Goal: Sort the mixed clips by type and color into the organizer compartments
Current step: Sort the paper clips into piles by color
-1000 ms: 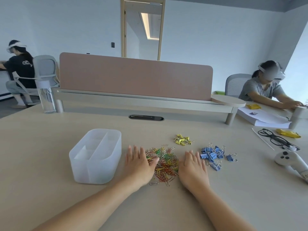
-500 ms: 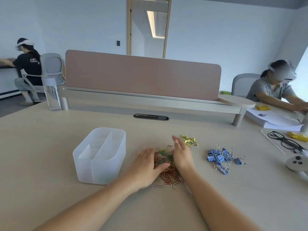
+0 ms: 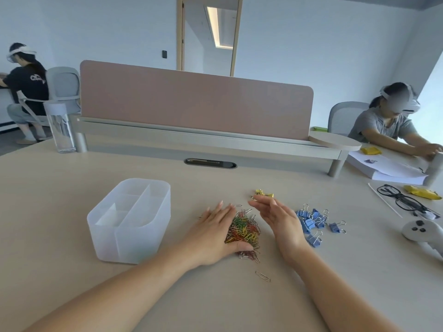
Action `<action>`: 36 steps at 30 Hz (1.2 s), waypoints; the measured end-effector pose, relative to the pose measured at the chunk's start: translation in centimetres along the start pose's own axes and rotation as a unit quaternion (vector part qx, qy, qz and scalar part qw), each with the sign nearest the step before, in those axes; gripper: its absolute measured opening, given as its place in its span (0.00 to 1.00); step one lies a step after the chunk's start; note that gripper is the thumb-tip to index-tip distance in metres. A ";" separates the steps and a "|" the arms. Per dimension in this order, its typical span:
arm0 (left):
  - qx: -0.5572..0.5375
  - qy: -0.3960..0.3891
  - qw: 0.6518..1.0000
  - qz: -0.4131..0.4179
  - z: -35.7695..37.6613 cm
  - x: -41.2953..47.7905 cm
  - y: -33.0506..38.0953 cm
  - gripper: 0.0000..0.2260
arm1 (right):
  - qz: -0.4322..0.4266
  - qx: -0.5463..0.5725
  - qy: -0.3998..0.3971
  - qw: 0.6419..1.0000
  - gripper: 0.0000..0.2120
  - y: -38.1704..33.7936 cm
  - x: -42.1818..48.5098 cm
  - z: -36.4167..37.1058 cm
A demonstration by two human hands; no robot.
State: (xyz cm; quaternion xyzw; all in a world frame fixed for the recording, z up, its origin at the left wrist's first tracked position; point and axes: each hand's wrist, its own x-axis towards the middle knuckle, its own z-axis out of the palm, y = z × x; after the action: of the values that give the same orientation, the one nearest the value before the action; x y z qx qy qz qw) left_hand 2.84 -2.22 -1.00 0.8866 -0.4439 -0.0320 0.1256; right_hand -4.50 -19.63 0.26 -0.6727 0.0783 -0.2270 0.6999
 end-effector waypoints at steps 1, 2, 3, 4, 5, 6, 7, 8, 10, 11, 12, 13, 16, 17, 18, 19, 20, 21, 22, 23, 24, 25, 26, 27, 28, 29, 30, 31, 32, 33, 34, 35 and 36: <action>-0.007 0.019 1.000 0.018 0.0 0.1 0.1 0.46 | -0.009 -0.007 0.003 1.000 0.18 0.1 0.2 -0.2; -0.013 0.038 0.998 0.042 -0.1 0.1 0.2 0.44 | -0.018 -0.010 0.006 1.000 0.18 0.1 0.3 -0.5; -0.017 0.054 0.996 0.070 -0.2 0.1 0.3 0.42 | -0.025 -0.008 0.010 1.000 0.18 0.1 0.5 -0.8; -0.017 0.067 0.993 0.098 -0.3 0.1 0.4 0.41 | -0.031 -0.002 0.014 0.999 0.18 0.0 0.6 -1.1; -0.015 0.077 0.990 0.121 -0.4 0.0 0.5 0.40 | -0.039 0.007 0.017 0.999 0.19 0.0 0.7 -1.3; -0.011 0.086 0.987 0.138 -0.4 -0.1 0.8 0.40 | -0.043 0.016 0.021 0.999 0.19 0.0 0.8 -1.5; -0.007 0.092 0.985 0.147 -0.4 -0.1 1.0 0.42 | -0.043 0.025 0.023 0.998 0.19 0.1 0.8 -1.6; 0.000 0.098 0.984 0.148 -0.2 -0.2 1.3 0.44 | -0.043 0.031 0.021 0.998 0.19 0.2 0.9 -1.6; 0.017 0.101 0.986 0.133 0.1 -0.1 1.8 0.48 | -0.036 0.028 0.014 0.999 0.19 0.5 1.0 -1.5; 0.025 0.096 0.988 0.122 0.3 -0.1 1.9 0.50 | -0.033 0.023 0.011 0.999 0.19 0.5 1.0 -1.5; 0.033 0.089 0.989 0.112 0.4 0.0 2.0 0.51 | -0.032 0.018 0.009 0.999 0.19 0.4 0.9 -1.4; 0.041 0.084 0.990 0.104 0.5 0.1 2.1 0.51 | -0.033 0.012 0.006 0.999 0.18 0.3 0.9 -1.4; 0.051 0.091 0.991 0.077 0.5 0.4 1.9 0.46 | -0.036 0.001 0.000 0.999 0.18 0.2 0.7 -1.3; 0.051 0.099 0.992 0.067 0.4 0.6 1.7 0.45 | -0.036 -0.004 0.003 0.999 0.18 0.2 0.7 -1.3; 0.052 0.104 0.992 0.055 0.3 0.6 1.5 0.44 | -0.032 -0.010 0.011 0.999 0.18 0.2 0.7 -1.2; 0.051 0.105 0.992 0.042 0.3 0.7 1.3 0.44 | -0.026 -0.017 0.019 0.999 0.18 0.3 0.8 -1.2; 0.043 0.103 0.993 0.030 0.2 0.7 1.1 0.44 | -0.017 -0.025 0.025 0.999 0.18 0.4 0.8 -1.2; 0.028 0.102 0.994 0.018 0.1 0.7 1.0 0.43 | -0.007 -0.037 0.028 0.999 0.18 0.5 0.8 -1.2; 0.005 0.105 0.994 0.006 -0.1 0.7 0.8 0.41 | 0.001 -0.051 0.028 0.998 0.17 0.6 0.9 -1.1; -0.019 0.110 0.994 -0.010 -0.3 0.7 0.6 0.38 | 0.007 -0.070 0.028 0.997 0.17 0.9 0.9 -1.0; -0.037 0.115 0.992 -0.029 -0.5 0.7 0.4 0.36 | 0.010 -0.095 0.026 0.995 0.16 1.0 0.8 -0.9; -0.052 0.118 0.990 -0.054 -0.7 0.7 0.2 0.33 | 0.012 -0.132 0.021 0.991 0.16 1.1 0.7 -0.7; -0.064 0.113 0.988 -0.084 -0.9 0.7 -0.3 0.32 | 0.010 -0.176 0.014 0.984 0.16 1.1 0.7 -0.2; -0.078 0.102 0.985 -0.113 -0.9 0.8 -0.7 0.32 | 0.004 -0.231 0.007 0.973 0.16 1.1 0.7 0.1; -0.088 0.087 0.983 -0.133 -0.8 0.9 -1.0 0.31 | -0.005 -0.286 -0.002 0.958 0.17 1.3 0.7 0.4; -0.093 0.071 0.983 -0.142 -0.8 1.0 -1.1 0.30 | -0.014 -0.335 -0.013 0.942 0.17 1.4 0.9 0.7; -0.095 0.058 0.984 -0.140 -0.7 1.4 -1.2 0.29 | -0.023 -0.376 -0.025 0.926 0.18 1.6 1.1 1.0; -0.105 0.053 0.984 -0.133 -0.7 1.9 -1.2 0.27 | -0.031 -0.407 -0.038 0.912 0.19 1.6 1.4 1.3; -0.118 0.052 0.984 -0.124 -0.8 2.5 -1.1 0.26 | -0.035 -0.429 -0.049 0.901 0.20 1.6 1.7 1.5; -0.128 0.053 0.983 -0.118 -0.7 3.1 -1.0 0.25 | -0.037 -0.447 -0.062 0.892 0.20 1.7 2.0 1.7; -0.132 0.054 0.983 -0.112 -0.8 3.6 -0.8 0.24 | -0.038 -0.462 -0.077 0.883 0.20 1.7 2.2 2.0; -0.136 0.056 0.983 -0.107 -0.8 4.1 -0.7 0.23 | -0.039 -0.479 -0.092 0.872 0.21 1.8 2.4 2.2; -0.143 0.057 0.983 -0.102 -0.8 4.4 -0.6 0.22 | -0.037 -0.498 -0.107 0.860 0.21 1.9 2.5 2.4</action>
State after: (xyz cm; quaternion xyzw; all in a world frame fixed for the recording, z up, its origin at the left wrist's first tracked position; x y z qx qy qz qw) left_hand 6.08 -5.23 -0.15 0.9004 -0.3345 -0.0571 0.2721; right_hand -0.88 -18.56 -0.88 -0.9539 0.0811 -0.1103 0.2672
